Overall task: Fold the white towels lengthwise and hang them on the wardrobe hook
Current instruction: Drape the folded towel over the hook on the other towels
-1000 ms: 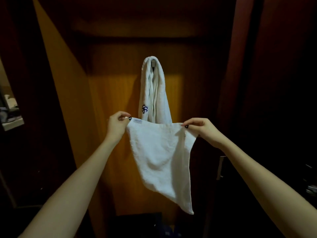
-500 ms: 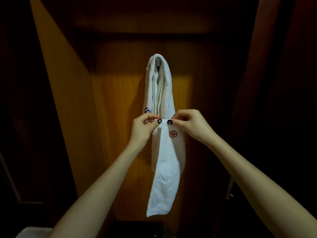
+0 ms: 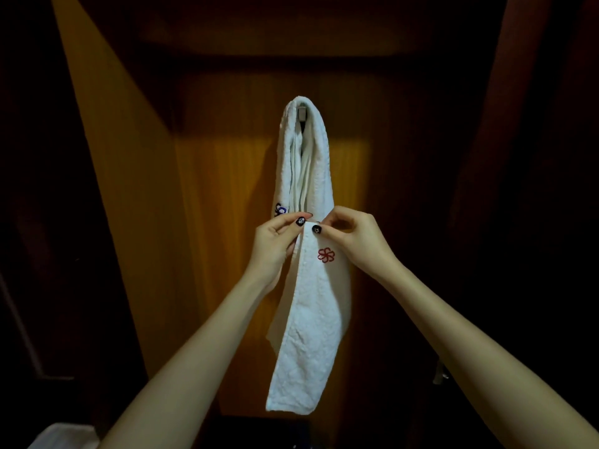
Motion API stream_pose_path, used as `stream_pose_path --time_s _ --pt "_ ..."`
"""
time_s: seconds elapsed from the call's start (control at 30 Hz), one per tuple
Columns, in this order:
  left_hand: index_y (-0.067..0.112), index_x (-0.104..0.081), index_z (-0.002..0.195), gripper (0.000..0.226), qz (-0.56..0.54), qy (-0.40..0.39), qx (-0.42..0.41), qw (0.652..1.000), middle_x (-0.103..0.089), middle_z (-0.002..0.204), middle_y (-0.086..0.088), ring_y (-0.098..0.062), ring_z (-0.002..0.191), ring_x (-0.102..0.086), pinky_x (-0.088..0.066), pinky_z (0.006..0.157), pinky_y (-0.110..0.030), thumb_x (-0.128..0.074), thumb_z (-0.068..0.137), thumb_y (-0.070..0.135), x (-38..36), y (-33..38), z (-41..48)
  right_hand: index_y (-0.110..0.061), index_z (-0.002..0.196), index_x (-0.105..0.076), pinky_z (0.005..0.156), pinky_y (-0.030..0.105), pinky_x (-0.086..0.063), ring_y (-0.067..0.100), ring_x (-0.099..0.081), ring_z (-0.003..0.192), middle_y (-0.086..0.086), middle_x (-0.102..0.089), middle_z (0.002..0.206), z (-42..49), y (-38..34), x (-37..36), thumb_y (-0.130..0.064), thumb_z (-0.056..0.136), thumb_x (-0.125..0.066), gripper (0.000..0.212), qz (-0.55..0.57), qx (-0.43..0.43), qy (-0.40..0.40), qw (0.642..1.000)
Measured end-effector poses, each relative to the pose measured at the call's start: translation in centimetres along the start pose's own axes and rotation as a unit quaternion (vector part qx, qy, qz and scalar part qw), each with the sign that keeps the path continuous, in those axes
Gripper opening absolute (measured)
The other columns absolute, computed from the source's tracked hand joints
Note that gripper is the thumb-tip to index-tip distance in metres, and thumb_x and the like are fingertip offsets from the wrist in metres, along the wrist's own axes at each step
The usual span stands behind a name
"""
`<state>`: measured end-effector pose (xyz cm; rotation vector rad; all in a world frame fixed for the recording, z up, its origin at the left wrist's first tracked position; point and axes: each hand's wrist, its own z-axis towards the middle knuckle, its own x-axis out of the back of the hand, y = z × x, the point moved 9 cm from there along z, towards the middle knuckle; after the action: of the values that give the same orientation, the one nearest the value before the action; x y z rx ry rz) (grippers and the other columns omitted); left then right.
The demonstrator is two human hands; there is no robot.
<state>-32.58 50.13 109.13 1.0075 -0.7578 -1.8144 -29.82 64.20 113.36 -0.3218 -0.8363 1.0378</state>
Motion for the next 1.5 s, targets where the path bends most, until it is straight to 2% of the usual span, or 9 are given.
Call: stream_pose_path --time_s 0.2,0.37,0.63,0.8,0.93,1.17,1.27,1.43,1.5 --pt "0.022 -0.075 0.094 0.022 -0.015 -0.011 0.000 1.000 -0.074 0.096 -0.005 -0.017 0.092 -0.070 -0.055 0.071 -0.021 -0.057 0.093 0.010 -0.3 -0.2 -0.1 -0.018 0.071 -0.061 0.061 0.024 -0.050 0.007 -0.060 0.067 -0.004 -0.063 0.070 0.2 0.2 0.1 -0.021 0.087 -0.071 0.019 0.009 0.003 0.061 0.998" --pt "0.035 -0.068 0.109 0.040 0.095 -0.032 -0.044 0.994 -0.071 0.087 -0.006 -0.017 0.086 -0.067 -0.052 0.078 -0.022 -0.065 0.087 0.002 -0.2 -0.4 -0.1 -0.013 0.072 -0.059 0.058 0.014 -0.036 0.001 -0.049 0.061 -0.011 -0.054 0.066 0.5 -0.1 0.2 -0.017 0.088 -0.071 0.020 -0.022 0.040 0.097 0.994" --pt "0.032 -0.070 0.106 0.035 0.063 -0.031 -0.066 0.995 -0.074 0.101 -0.003 -0.018 0.098 -0.069 -0.055 0.076 -0.023 -0.066 0.086 0.003 -0.4 0.3 0.8 -0.014 0.084 -0.070 0.068 0.036 -0.052 0.015 -0.064 0.078 -0.003 -0.068 0.080 0.5 0.9 0.7 -0.017 0.088 -0.069 0.005 0.038 0.035 0.067 0.996" --pt "0.033 -0.072 0.098 0.033 0.036 -0.030 -0.067 0.997 -0.075 0.091 -0.002 -0.015 0.089 -0.071 -0.054 0.071 -0.019 -0.066 0.086 0.004 -0.9 -0.3 1.1 -0.011 0.077 -0.067 0.061 0.036 -0.046 0.021 -0.058 0.069 0.002 -0.064 0.073 0.3 1.1 0.7 -0.016 0.086 -0.071 0.011 0.040 0.025 0.087 0.995" --pt "0.032 -0.072 0.096 0.028 0.048 -0.015 -0.085 0.995 -0.075 0.091 0.000 -0.012 0.088 -0.071 -0.053 0.070 -0.017 -0.065 0.088 0.006 -0.2 -0.4 1.6 -0.010 0.076 -0.064 0.061 0.027 -0.042 0.008 -0.054 0.067 0.005 -0.063 0.073 0.3 1.0 0.5 -0.019 0.086 -0.072 0.015 0.038 0.013 0.048 0.998" --pt "0.020 -0.065 0.098 0.016 0.002 0.058 -0.051 0.997 -0.074 0.091 -0.002 -0.013 0.079 -0.070 -0.055 0.062 -0.023 -0.060 0.091 0.007 4.1 -0.5 3.6 0.000 0.072 -0.054 0.058 0.033 -0.030 0.015 -0.043 0.061 0.005 -0.050 0.068 -1.1 4.7 1.5 -0.037 0.086 -0.069 0.043 -0.038 -0.092 -0.073 0.992" --pt "0.020 -0.063 0.097 0.012 0.077 0.047 -0.058 0.994 -0.073 0.087 -0.001 -0.012 0.074 -0.068 -0.051 0.059 -0.022 -0.062 0.090 0.010 4.7 -0.4 3.3 -0.002 0.072 -0.054 0.058 0.033 -0.033 0.014 -0.044 0.061 0.005 -0.053 0.068 -1.3 4.3 2.3 -0.035 0.087 -0.068 0.038 -0.052 -0.082 -0.033 0.995" --pt "0.024 -0.063 0.095 0.012 0.080 0.041 -0.133 0.987 -0.071 0.081 0.001 -0.006 0.069 -0.066 -0.048 0.056 -0.016 -0.063 0.090 0.013 4.7 2.4 3.4 -0.009 0.074 -0.056 0.055 0.029 -0.033 0.008 -0.044 0.062 0.009 -0.052 0.067 0.3 0.8 4.8 -0.025 0.086 -0.066 0.023 -0.029 0.018 0.131 0.991" --pt "0.013 -0.058 0.096 0.007 0.137 0.050 -0.106 0.984 -0.068 0.075 -0.001 0.001 0.059 -0.060 -0.043 0.050 -0.013 -0.060 0.092 0.008 4.1 1.9 3.8 0.000 0.076 -0.054 0.057 0.031 -0.031 0.009 -0.039 0.062 0.009 -0.048 0.066 1.2 1.3 4.4 -0.016 0.086 -0.065 0.022 -0.077 -0.025 0.132 0.988"
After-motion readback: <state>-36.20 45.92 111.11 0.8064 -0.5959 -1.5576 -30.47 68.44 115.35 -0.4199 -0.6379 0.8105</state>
